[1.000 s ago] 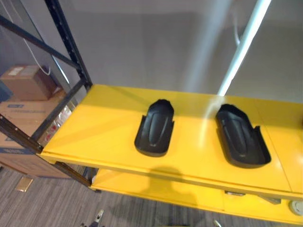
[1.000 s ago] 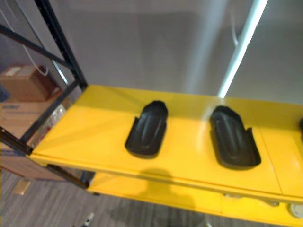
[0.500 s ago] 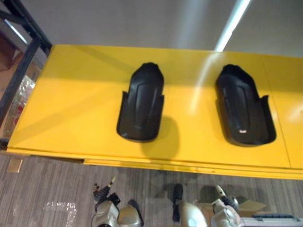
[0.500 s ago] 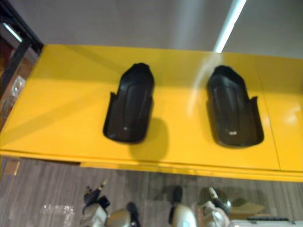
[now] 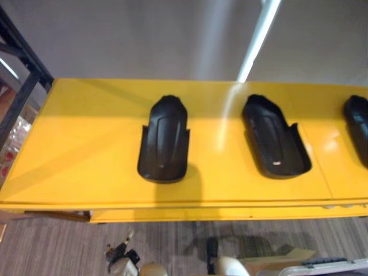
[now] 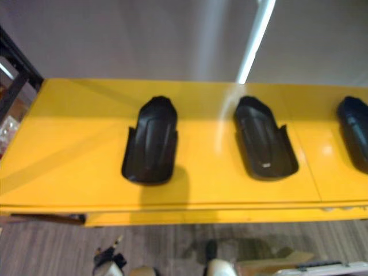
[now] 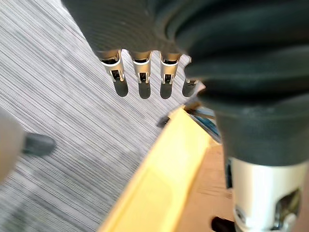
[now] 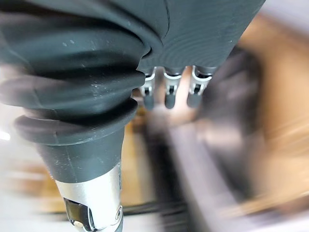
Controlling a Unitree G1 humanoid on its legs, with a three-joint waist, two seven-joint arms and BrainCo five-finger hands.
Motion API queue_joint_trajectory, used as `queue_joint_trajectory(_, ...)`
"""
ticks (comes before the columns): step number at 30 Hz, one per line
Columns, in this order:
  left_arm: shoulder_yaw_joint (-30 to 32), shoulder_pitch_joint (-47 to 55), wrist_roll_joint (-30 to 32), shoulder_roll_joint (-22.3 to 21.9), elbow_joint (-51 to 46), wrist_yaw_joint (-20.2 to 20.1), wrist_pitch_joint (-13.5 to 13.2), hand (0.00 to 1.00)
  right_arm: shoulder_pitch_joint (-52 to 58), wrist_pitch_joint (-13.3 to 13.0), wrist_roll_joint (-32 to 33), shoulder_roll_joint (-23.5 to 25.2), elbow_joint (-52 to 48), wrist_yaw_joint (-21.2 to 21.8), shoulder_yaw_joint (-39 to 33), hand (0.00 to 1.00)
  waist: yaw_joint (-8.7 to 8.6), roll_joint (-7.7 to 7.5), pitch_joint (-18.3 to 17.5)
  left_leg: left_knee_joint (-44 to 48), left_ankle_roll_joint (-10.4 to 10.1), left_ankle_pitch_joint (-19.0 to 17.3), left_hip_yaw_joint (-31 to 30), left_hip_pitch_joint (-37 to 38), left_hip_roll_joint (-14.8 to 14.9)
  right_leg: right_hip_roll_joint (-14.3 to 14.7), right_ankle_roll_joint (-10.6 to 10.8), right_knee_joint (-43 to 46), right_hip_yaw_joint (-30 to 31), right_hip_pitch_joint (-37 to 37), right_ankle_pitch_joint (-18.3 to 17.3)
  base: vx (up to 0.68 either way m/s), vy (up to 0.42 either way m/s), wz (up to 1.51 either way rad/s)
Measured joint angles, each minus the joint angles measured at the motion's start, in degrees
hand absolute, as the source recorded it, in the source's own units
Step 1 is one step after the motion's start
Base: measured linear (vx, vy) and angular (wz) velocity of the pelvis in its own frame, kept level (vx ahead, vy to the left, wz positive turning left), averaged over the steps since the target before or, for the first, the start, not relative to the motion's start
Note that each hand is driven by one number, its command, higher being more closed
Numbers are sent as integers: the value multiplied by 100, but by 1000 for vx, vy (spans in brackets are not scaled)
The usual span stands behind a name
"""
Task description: Walk over and take plastic housings, then place them on the shelf
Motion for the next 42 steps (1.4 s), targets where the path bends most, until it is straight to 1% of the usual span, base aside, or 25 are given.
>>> queue_joint_trajectory(1,-1,36,-1,18,0,-3,25,0,-13,-162,-146,-100,-305,-7,-46,0,-9,-3,-44,-20,-10,8,-1,37,9,9,4,-19,-15,44,-4,70,-58,0)
queue_joint_trajectory(2,14,138,-9,34,-50,-10,86,0,-58,-372,-387,-293,-935,7,-82,0,-73,-25,-131,-55,-19,14,3,118,26,45,-3,-58,-26,129,21,82,-64,-3)
queue_joint_trajectory(3,23,230,-11,54,-116,-25,154,0,-151,-479,-658,-450,-1448,149,-49,0,-101,-51,-254,-56,-21,16,13,152,46,73,-2,-67,-34,149,37,73,-67,-9)
queue_joint_trajectory(4,29,264,-11,55,-152,-33,162,0,-211,-487,-840,-519,-1657,239,0,0,-99,-60,-299,-59,-22,16,21,171,54,82,-3,-68,-42,158,37,53,-65,-8)
queue_joint_trajectory(5,4,290,-18,60,-190,-37,156,0,-336,-447,-1225,-649,-1903,284,150,0,-99,-88,-374,-80,-60,40,25,187,53,82,-2,-103,-79,188,37,26,-46,3)
queue_joint_trajectory(6,2,266,-22,68,-191,-36,144,0,-519,-396,-1389,-734,-1915,428,238,0,-106,-135,-418,-93,-65,44,-6,200,36,79,5,-181,-114,253,54,16,-34,9)
queue_joint_trajectory(8,-6,271,-28,68,-183,-34,140,0,-833,-402,-1402,-823,-1770,654,304,0,-110,-176,-504,-127,-69,49,-26,202,6,76,3,-254,-118,309,92,14,-12,7)
queue_joint_trajectory(10,-38,300,-104,77,-177,-35,116,0,-1273,-445,-1284,-1028,-1535,1021,389,0,-123,-170,-513,-156,-25,101,-160,246,-71,19,-6,-252,-178,380,103,-3,-4,8)
queue_joint_trajectory(12,-181,359,-131,168,-68,-38,72,0,-1587,-400,-1263,-1393,-1641,1689,826,0,-142,-142,-528,-261,80,296,-352,287,-277,-153,11,-252,-245,466,114,-51,-3,9)
queue_joint_trajectory(13,-190,360,-121,197,-1,-39,33,0,-1629,-377,-1314,-1500,-1743,1794,978,0,-147,-145,-547,-315,98,340,-462,283,-328,-186,14,-252,-285,466,116,-49,-9,18)
queue_joint_trajectory(15,-202,415,-45,281,39,-39,-37,0,-1868,-166,-1508,-1782,-2091,2157,1315,0,-146,-114,-571,-401,109,376,-590,275,-401,-227,18,-252,-310,449,118,-33,-2,15)
queue_joint_trajectory(18,-199,507,105,507,49,-36,-83,0,-2639,329,-1634,-2307,-2350,2736,1787,0,-139,-125,-601,-488,105,387,-831,90,-468,-252,36,-252,-474,326,137,-79,-5,27)
queue_joint_trajectory(19,-190,510,105,545,65,-35,-82,0,-2806,429,-1634,-2419,-2350,2861,1881,0,-139,-160,-585,-506,118,402,-869,71,-479,-257,34,-252,-490,303,149,-85,-13,25)
queue_joint_trajectory(21,-170,522,105,665,278,-35,-73,0,-3384,874,-1629,-2907,-2396,3487,2403,0,-122,-284,-605,-667,138,504,-1052,40,-557,-306,28,-252,-595,269,185,-103,-9,24)
queue_joint_trajectory(22,-170,534,105,677,296,-37,-68,0,-3500,981,-1633,-3060,-2443,3631,2558,0,-122,-298,-614,-691,140,506,-1103,24,-564,-307,34,-252,-615,265,188,-97,3,23)
queue_joint_trajectory(24,-170,630,120,694,326,-87,-68,0,-4015,1356,-1834,-3565,-2556,4236,3254,0,-88,-364,-623,-714,141,506,-1124,-22,-593,-328,39,-253,-632,218,251,-91,9,11)
queue_joint_trajectory(25,-170,655,158,699,353,-117,-70,0,-4103,1430,-1901,-3657,-2564,4368,3407,0,-84,-377,-631,-727,141,506,-1138,-21,-600,-334,32,-253,-640,219,265,-113,21,10)
queue_joint_trajectory(27,-174,708,326,738,502,-165,-90,0,-4269,1636,-2289,-3985,-2609,4856,3847,0,-90,-433,-668,-783,142,507,-1320,-60,-636,-381,40,-253,-775,228,274,-92,15,24)
queue_joint_trajectory(28,-177,721,327,738,501,-170,-100,0,-4270,1675,-2395,-4076,-2629,4962,3944,0,-93,-450,-681,-785,143,507,-1368,-93,-642,-398,44,-253,-793,219,276,-87,14,27)
queue_joint_trajectory(30,-224,793,406,737,504,-212,-136,0,-4391,1723,-2693,-4446,-2646,5419,4391,0,-75,-472,-692,-878,191,538,-1415,-121,-683,-440,55,-253,-834,178,317,-106,23,14)
queue_joint_trajectory(31,-231,818,485,737,507,-219,-137,0,-4455,1731,-2733,-4525,-2646,5521,4508,0,-75,-473,-692,-878,201,545,-1416,-131,-695,-453,51,-253,-848,170,330,-85,20,4)
queue_joint_trajectory(33,-289,887,549,752,507,-242,-146,0,-4668,1679,-2968,-4861,-2664,5899,4860,0,-84,-471,-692,-878,224,568,-1445,-175,-725,-488,65,-253,-880,167,343,-79,12,7)
queue_joint_trajectory(36,-457,890,548,797,506,-262,-226,0,-4725,1651,-3316,-5300,-2712,6251,5130,0,-87,-481,-707,-903,217,611,-1552,-216,-743,-501,67,-253,-929,157,349,-54,-6,14)
queue_joint_trajectory(37,-502,891,549,822,506,-294,-256,0,-4724,1640,-3456,-5407,-2717,6440,5260,0,-83,-494,-715,-919,207,630,-1560,-215,-741,-494,66,-252,-933,156,351,-21,-11,8)
queue_joint_trajectory(42,-671,885,554,956,503,-431,-257,0,-4620,1598,-4034,-5605,-2785,6865,5493,0,-98,-499,-719,-914,204,633,-1559,-218,-741,-494,64,-252,-929,156,354,0,0,0)
